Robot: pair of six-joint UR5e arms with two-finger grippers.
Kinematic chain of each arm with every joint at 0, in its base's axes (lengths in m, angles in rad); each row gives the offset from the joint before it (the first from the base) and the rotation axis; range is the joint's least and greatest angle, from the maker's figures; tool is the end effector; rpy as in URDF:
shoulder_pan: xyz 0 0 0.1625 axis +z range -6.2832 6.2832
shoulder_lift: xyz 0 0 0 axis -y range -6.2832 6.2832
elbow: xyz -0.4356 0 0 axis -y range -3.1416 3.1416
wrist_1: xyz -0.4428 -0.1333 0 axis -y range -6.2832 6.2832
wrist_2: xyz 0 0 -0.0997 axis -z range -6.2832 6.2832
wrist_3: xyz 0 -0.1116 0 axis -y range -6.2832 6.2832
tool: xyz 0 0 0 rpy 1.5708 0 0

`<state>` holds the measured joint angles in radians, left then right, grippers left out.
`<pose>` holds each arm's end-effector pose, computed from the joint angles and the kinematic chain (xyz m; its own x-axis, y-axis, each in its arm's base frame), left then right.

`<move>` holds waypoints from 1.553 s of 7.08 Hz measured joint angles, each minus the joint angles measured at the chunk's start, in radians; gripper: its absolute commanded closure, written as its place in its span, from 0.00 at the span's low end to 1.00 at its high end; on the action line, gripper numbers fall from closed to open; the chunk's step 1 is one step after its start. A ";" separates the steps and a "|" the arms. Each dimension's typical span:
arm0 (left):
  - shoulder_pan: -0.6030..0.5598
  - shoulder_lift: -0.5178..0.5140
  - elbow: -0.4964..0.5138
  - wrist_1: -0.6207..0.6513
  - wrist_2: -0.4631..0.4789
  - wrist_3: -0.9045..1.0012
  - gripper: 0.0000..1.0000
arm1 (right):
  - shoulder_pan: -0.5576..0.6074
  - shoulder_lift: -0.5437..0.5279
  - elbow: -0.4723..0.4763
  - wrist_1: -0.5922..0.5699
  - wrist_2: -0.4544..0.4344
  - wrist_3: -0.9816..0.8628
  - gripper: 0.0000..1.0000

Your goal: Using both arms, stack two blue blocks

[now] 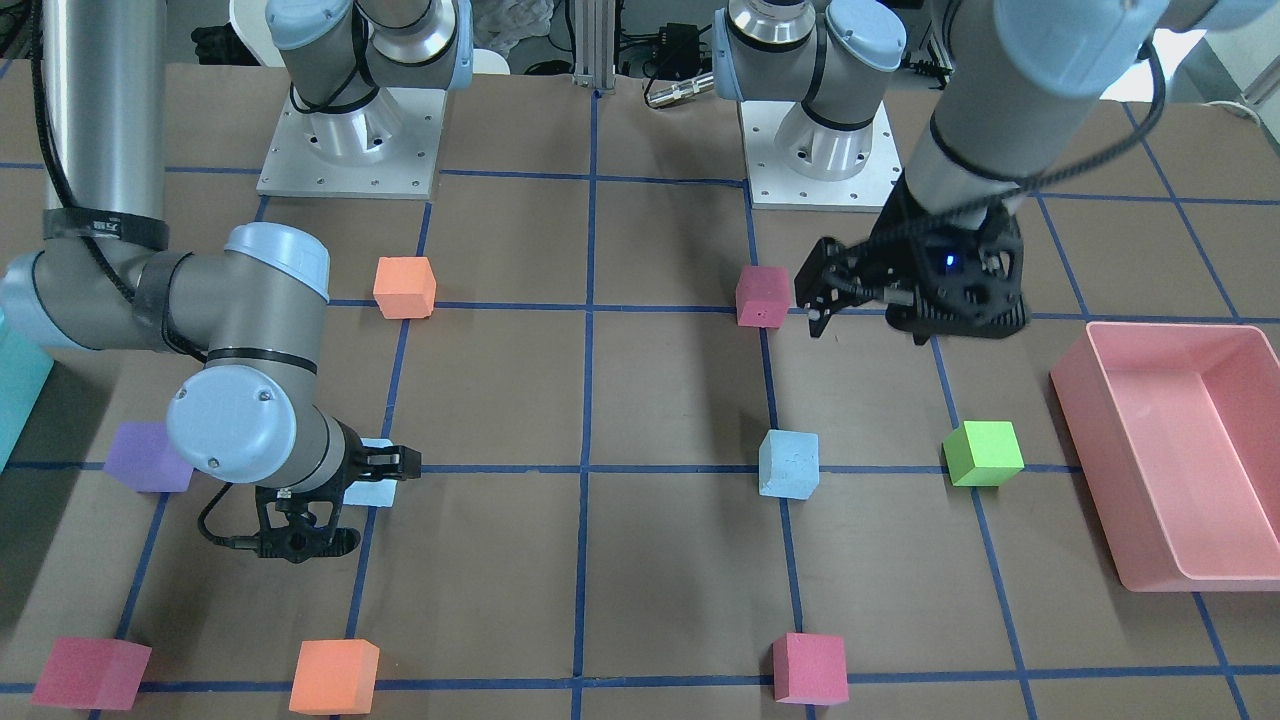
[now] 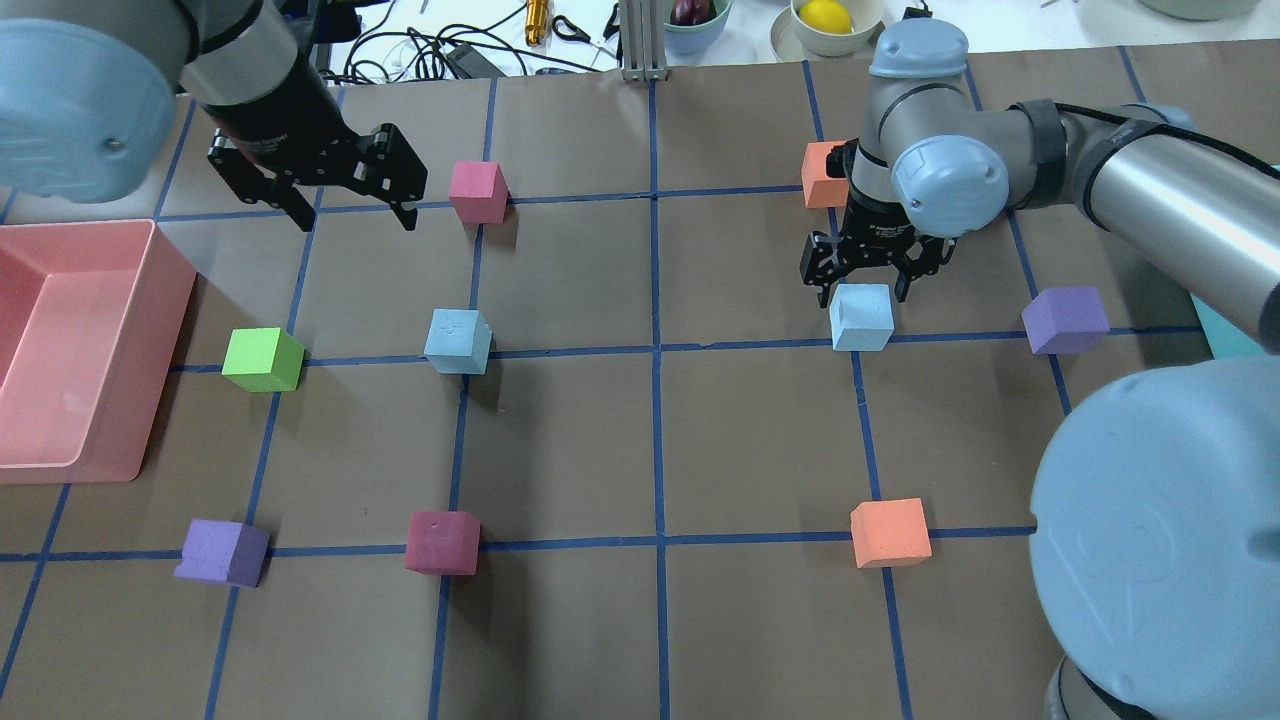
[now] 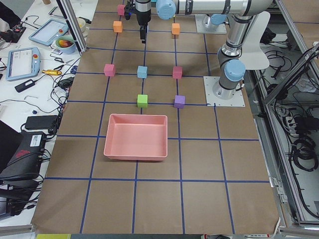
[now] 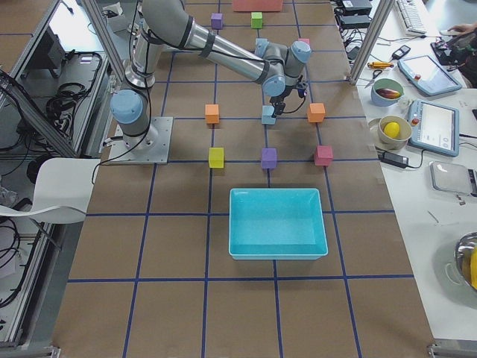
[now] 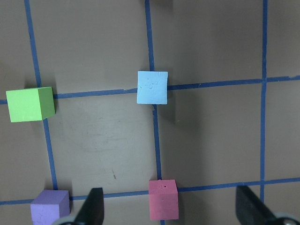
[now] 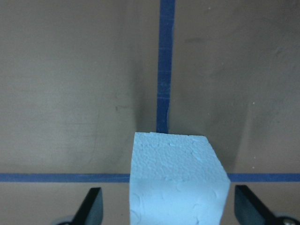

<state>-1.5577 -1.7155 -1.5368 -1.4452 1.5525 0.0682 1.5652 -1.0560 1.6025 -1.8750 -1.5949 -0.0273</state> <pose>-0.1274 -0.6060 0.4345 -0.9983 0.0553 0.0172 0.0551 0.9984 -0.0161 0.1269 -0.6635 0.1793 -0.9995 -0.0267 0.0168 -0.0219 0.9704 0.2405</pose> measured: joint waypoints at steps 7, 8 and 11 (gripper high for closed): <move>0.001 -0.337 -0.142 0.178 0.000 0.058 0.00 | 0.012 -0.045 0.028 -0.034 0.023 0.036 1.00; 0.001 -0.356 -0.147 0.187 -0.001 0.059 0.34 | 0.048 -0.082 0.034 -0.009 0.064 0.105 1.00; 0.000 -0.366 -0.140 0.204 0.000 0.061 0.58 | 0.249 -0.151 0.074 0.031 0.117 0.367 1.00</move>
<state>-1.5573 -2.0810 -1.6772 -1.2414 1.5523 0.1289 1.8138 -1.2067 1.6767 -1.8436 -1.4778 0.3401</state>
